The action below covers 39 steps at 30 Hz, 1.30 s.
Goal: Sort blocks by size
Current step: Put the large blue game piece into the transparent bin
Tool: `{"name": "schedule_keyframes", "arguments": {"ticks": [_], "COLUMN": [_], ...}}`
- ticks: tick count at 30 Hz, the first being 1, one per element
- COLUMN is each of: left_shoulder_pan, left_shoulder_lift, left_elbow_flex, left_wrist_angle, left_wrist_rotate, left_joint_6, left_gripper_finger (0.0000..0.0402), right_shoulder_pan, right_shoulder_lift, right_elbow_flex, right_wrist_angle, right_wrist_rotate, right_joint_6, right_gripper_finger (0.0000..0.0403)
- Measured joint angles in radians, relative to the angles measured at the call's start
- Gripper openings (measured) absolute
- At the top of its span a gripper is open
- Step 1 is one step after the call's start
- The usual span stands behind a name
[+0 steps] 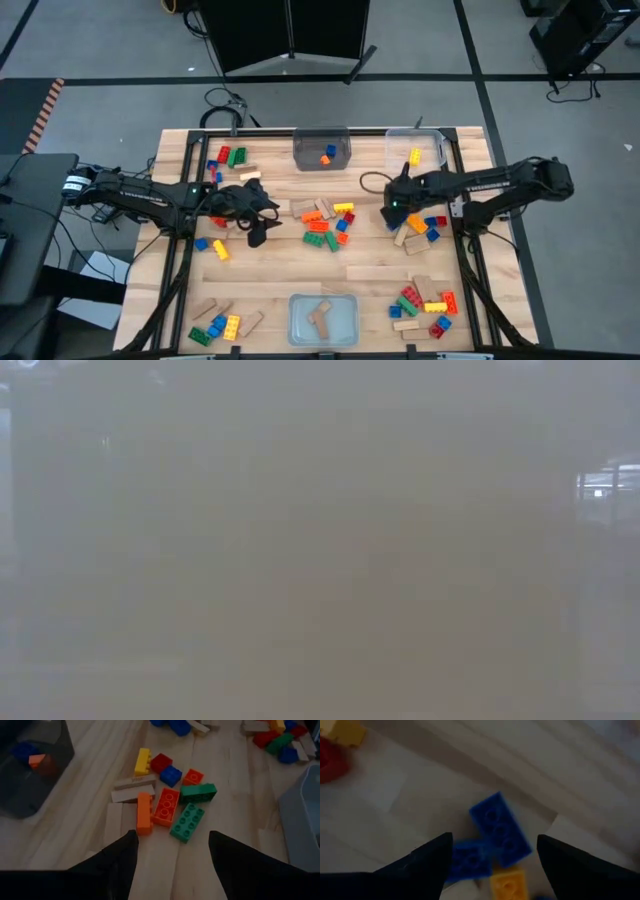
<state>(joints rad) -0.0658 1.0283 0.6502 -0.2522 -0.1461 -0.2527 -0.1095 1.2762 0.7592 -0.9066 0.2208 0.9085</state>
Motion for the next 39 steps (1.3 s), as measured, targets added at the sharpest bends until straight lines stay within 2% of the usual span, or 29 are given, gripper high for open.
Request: {"name": "schedule_keyframes", "arguments": {"ticks": [7,11,16,20,23,26,27,33,39], "left_shoulder_pan": [0.0,0.0,0.0,0.0,0.0,0.0,0.0,0.0,0.0], "left_shoulder_lift": [0.0,0.0,0.0,0.0,0.0,0.0,0.0,0.0,0.0], "left_elbow_flex": [0.0,0.0,0.0,0.0,0.0,0.0,0.0,0.0,0.0], "left_wrist_angle": [0.0,0.0,0.0,0.001,0.003,0.018,0.027,0.094,0.16], "left_wrist_rotate": [0.0,0.0,0.0,0.0,0.0,0.0,0.0,0.0,0.0], "left_joint_6": [-0.019,-0.021,-0.021,-0.021,-0.021,-0.021,-0.022,-0.022,-0.022], "left_gripper_finger": [0.025,0.025,0.025,0.025,0.025,0.025,0.025,0.025,0.025], "right_shoulder_pan": [-0.147,-0.182,-0.189,-0.189,-0.189,-0.189,-0.189,-0.188,-0.173], "right_shoulder_lift": [0.033,0.119,0.228,0.283,0.298,0.287,0.278,0.181,0.044], "right_elbow_flex": [0.0,0.0,0.0,0.004,0.006,0.005,0.003,0.028,0.19], "right_wrist_angle": [0.067,0.081,0.073,0.068,0.072,0.078,0.078,-0.003,-0.151], "right_wrist_rotate": [-0.082,-0.138,-0.14,-0.157,-0.197,-0.214,-0.215,-0.226,-0.193], "right_joint_6": [-0.28,-0.414,-0.495,-0.504,-0.516,-0.516,-0.514,-0.428,-0.385], "right_gripper_finger": [0.0328,0.0326,0.0314,0.0287,0.0234,0.0158,0.015,0.0154,0.0154]}}
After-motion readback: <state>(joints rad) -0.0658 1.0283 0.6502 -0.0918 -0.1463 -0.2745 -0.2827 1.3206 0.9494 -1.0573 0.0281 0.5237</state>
